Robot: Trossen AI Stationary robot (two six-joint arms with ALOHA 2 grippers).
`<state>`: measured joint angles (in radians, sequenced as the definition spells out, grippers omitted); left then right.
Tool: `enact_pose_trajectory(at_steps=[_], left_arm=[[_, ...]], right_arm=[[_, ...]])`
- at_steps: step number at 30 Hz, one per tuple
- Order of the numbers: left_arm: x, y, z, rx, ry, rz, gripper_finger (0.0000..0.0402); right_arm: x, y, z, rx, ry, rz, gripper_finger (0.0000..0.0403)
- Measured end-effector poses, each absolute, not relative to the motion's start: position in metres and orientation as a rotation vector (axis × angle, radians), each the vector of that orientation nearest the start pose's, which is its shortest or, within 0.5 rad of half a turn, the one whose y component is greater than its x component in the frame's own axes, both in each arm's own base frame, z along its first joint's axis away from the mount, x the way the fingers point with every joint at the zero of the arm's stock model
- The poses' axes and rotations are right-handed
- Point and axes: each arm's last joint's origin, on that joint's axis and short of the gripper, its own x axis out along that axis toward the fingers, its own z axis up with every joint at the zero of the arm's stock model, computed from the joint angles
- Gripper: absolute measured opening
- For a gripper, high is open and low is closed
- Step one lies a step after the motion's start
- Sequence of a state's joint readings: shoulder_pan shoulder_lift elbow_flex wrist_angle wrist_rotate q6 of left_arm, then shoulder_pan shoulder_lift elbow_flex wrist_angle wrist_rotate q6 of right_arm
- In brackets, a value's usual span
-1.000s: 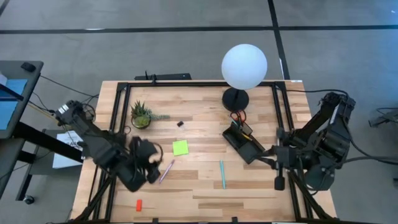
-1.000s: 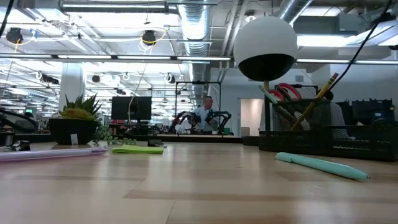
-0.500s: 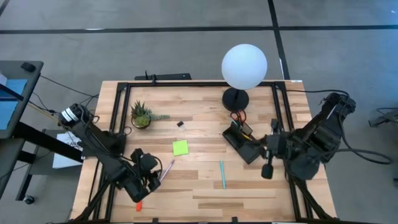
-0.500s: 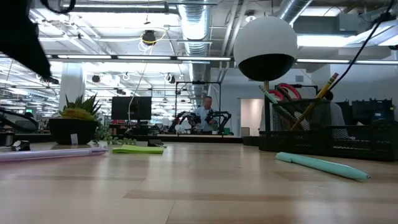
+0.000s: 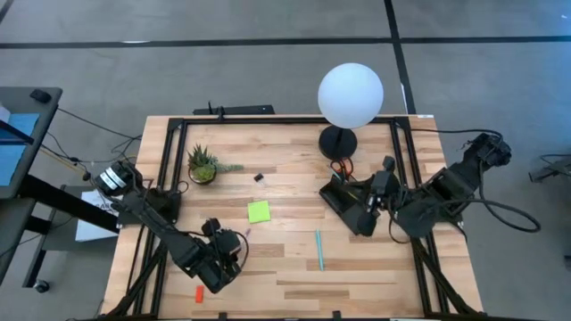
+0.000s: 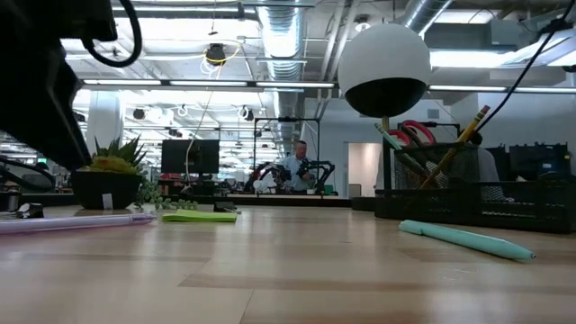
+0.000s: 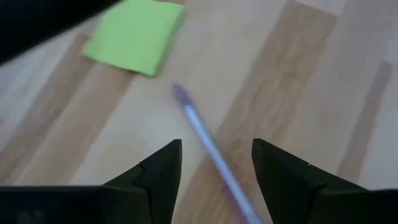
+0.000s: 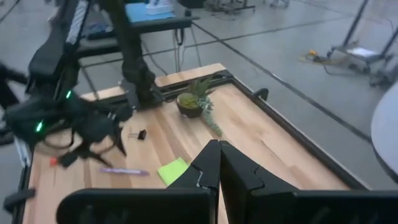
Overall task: Pick and place office supplies into organizer
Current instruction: Put the purple pen into the black desk organizer
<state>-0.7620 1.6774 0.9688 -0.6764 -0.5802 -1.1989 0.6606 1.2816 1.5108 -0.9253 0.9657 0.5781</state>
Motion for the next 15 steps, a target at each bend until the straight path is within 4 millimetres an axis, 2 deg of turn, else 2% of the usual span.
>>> enact_pose_trajectory(at_steps=[3, 8, 15], left_arm=[[0.225, -0.190, 0.155, -0.187, 0.973, 0.447, 0.0189], [0.228, -0.183, 0.140, -0.173, 1.044, 0.508, 0.0189], [0.234, -0.177, 0.124, -0.146, 1.114, 0.529, 0.0189]], right_arm=[[0.203, 0.120, 0.417, 0.121, 0.359, -0.449, 0.0000], [0.205, 0.115, 0.417, 0.221, 0.335, -0.489, 0.0000], [0.205, 0.115, 0.416, 0.242, 0.333, -0.489, 0.0000]])
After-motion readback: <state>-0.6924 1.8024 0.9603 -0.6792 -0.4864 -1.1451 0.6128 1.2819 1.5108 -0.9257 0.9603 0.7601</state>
